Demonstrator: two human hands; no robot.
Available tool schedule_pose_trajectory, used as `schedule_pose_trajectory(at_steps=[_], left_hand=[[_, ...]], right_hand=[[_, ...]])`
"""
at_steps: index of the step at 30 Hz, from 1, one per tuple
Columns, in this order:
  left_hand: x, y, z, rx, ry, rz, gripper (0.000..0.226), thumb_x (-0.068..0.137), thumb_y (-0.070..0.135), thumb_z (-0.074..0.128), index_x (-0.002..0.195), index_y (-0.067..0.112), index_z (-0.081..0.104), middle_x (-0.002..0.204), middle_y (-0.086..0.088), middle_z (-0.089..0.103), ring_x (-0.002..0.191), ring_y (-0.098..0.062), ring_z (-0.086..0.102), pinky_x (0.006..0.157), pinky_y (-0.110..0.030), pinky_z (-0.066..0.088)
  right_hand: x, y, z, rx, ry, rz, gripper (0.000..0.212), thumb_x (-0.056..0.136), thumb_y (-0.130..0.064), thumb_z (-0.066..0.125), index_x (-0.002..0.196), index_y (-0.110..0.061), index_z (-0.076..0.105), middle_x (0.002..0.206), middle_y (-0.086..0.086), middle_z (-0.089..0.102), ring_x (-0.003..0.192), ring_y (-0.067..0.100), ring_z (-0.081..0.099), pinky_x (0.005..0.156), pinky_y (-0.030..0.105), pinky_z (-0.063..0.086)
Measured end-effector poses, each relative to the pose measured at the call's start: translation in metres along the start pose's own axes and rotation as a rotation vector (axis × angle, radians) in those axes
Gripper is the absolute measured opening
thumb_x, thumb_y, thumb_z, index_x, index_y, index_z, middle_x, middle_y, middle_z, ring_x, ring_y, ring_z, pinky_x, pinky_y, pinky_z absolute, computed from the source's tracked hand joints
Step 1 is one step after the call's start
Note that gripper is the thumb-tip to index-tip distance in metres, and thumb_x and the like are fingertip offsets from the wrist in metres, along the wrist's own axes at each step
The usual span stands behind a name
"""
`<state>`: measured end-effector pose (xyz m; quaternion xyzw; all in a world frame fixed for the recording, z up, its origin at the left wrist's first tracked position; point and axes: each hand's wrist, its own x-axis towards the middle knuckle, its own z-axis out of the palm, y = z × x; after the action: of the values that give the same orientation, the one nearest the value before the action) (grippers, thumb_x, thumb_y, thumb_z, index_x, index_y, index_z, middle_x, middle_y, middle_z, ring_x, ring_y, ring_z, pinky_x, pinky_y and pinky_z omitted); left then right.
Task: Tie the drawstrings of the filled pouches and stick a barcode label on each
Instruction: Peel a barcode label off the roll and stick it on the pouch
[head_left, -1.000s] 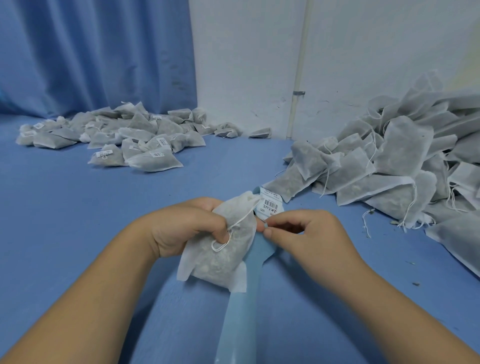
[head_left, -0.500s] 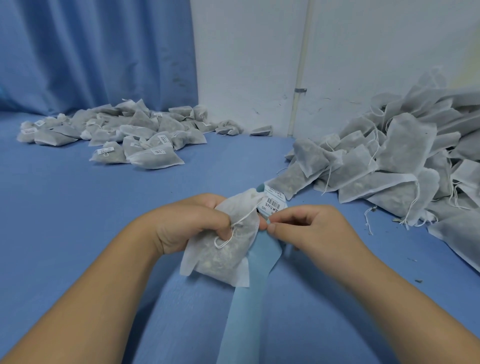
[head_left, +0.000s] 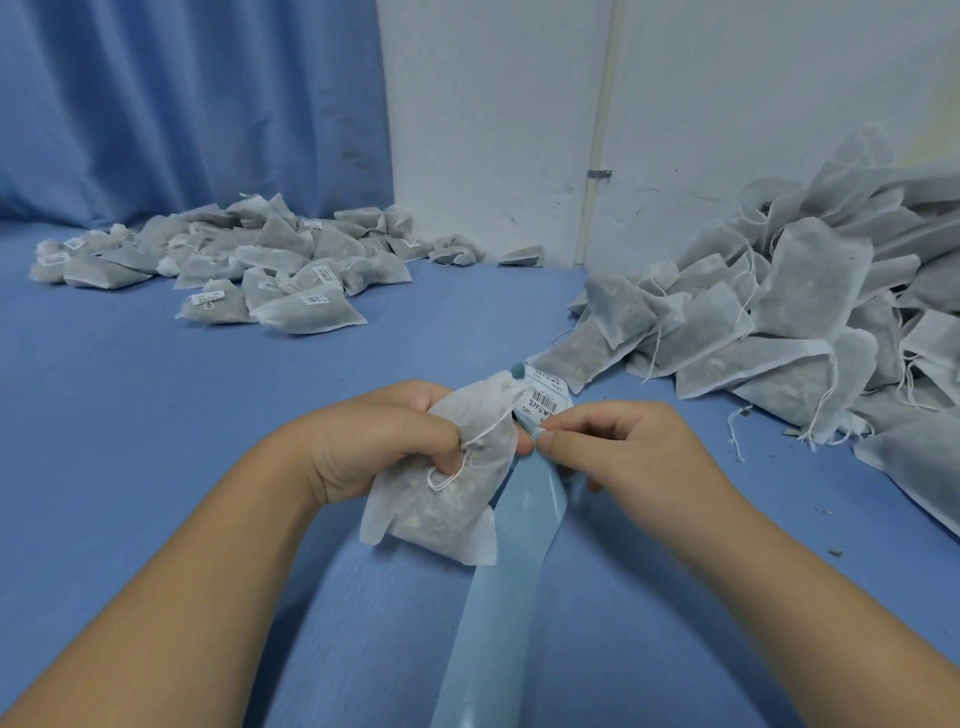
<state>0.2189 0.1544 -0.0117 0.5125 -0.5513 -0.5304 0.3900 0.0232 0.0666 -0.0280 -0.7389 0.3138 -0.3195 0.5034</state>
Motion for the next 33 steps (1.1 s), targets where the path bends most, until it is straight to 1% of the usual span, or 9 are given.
schedule_pose_trajectory(at_steps=[3, 6, 9, 16, 20, 23, 25, 28, 33], left_hand=[[-0.001, 0.001, -0.001, -0.010, 0.006, -0.005, 0.049, 0.061, 0.000, 0.048, 0.100, 0.010, 0.076, 0.086, -0.008, 0.066, 0.069, -0.014, 0.061, 0.060, -0.020, 0.049], [-0.003, 0.001, -0.002, 0.002, 0.009, -0.013, 0.048, 0.062, 0.000, 0.048, 0.098, 0.011, 0.078, 0.087, -0.007, 0.067, 0.070, -0.014, 0.063, 0.061, -0.020, 0.050], [-0.004, 0.001, -0.005, 0.008, 0.007, -0.035, 0.048, 0.061, 0.001, 0.048, 0.096, 0.013, 0.079, 0.086, -0.005, 0.069, 0.070, -0.013, 0.064, 0.061, -0.019, 0.051], [-0.005, -0.001, -0.011, 0.021, 0.056, -0.100, 0.046, 0.060, 0.003, 0.050, 0.094, 0.012, 0.079, 0.098, -0.013, 0.066, 0.076, -0.017, 0.060, 0.063, -0.021, 0.051], [-0.007, -0.002, -0.014, 0.008, 0.053, -0.118, 0.047, 0.062, 0.002, 0.049, 0.101, 0.006, 0.075, 0.090, -0.003, 0.071, 0.074, -0.014, 0.065, 0.064, -0.021, 0.052], [-0.010, -0.001, -0.019, 0.004, 0.087, -0.129, 0.049, 0.062, 0.002, 0.051, 0.107, 0.002, 0.071, 0.102, -0.006, 0.072, 0.085, -0.018, 0.065, 0.071, -0.024, 0.054], [-0.015, 0.001, -0.022, 0.007, 0.133, -0.120, 0.051, 0.063, 0.003, 0.052, 0.111, -0.001, 0.068, 0.111, -0.004, 0.072, 0.092, -0.017, 0.066, 0.076, -0.025, 0.054], [-0.021, 0.006, -0.024, -0.027, 0.173, -0.071, 0.051, 0.063, 0.002, 0.052, 0.112, -0.002, 0.067, 0.110, -0.006, 0.073, 0.091, -0.015, 0.068, 0.073, -0.023, 0.055], [-0.022, 0.017, -0.012, -0.193, 0.269, 0.100, 0.046, 0.065, 0.001, 0.052, 0.106, 0.007, 0.072, 0.119, -0.015, 0.070, 0.102, -0.021, 0.069, 0.082, -0.029, 0.058]], right_hand=[[0.000, 0.000, -0.001, 0.064, -0.007, 0.032, 0.011, 0.080, -0.019, 0.072, 0.074, -0.024, 0.079, 0.071, -0.001, 0.073, 0.064, 0.008, 0.061, 0.053, 0.014, 0.044], [0.001, -0.001, -0.002, 0.135, 0.008, 0.094, 0.009, 0.080, -0.016, 0.071, 0.074, -0.016, 0.077, 0.071, 0.002, 0.072, 0.065, 0.011, 0.062, 0.058, 0.023, 0.046], [0.002, 0.000, -0.007, 0.154, 0.069, 0.130, 0.015, 0.082, -0.014, 0.067, 0.069, -0.014, 0.074, 0.071, 0.002, 0.071, 0.064, 0.010, 0.062, 0.063, 0.029, 0.045], [0.006, 0.005, -0.020, 0.254, 0.175, 0.183, 0.012, 0.087, -0.013, 0.061, 0.080, -0.012, 0.070, 0.071, 0.002, 0.066, 0.062, 0.012, 0.060, 0.057, 0.026, 0.042], [0.008, 0.007, -0.031, 0.287, 0.270, 0.185, 0.013, 0.086, -0.014, 0.061, 0.077, -0.014, 0.069, 0.067, 0.000, 0.065, 0.057, 0.011, 0.059, 0.054, 0.026, 0.042], [0.008, 0.010, -0.041, 0.289, 0.316, 0.157, 0.013, 0.084, -0.017, 0.063, 0.074, -0.016, 0.071, 0.072, 0.002, 0.067, 0.060, 0.013, 0.060, 0.057, 0.029, 0.041], [0.005, 0.010, -0.047, 0.262, 0.291, 0.130, 0.011, 0.077, -0.025, 0.065, 0.072, -0.018, 0.073, 0.072, 0.002, 0.067, 0.063, 0.014, 0.059, 0.062, 0.035, 0.038], [-0.003, 0.011, -0.051, 0.228, 0.210, 0.071, 0.016, 0.066, -0.031, 0.064, 0.072, -0.020, 0.073, 0.068, 0.002, 0.065, 0.064, 0.013, 0.058, 0.063, 0.037, 0.038], [-0.018, 0.017, -0.062, 0.172, 0.147, -0.014, 0.013, 0.071, -0.026, 0.066, 0.073, -0.015, 0.072, 0.067, 0.004, 0.065, 0.064, 0.017, 0.056, 0.061, 0.033, 0.043]])
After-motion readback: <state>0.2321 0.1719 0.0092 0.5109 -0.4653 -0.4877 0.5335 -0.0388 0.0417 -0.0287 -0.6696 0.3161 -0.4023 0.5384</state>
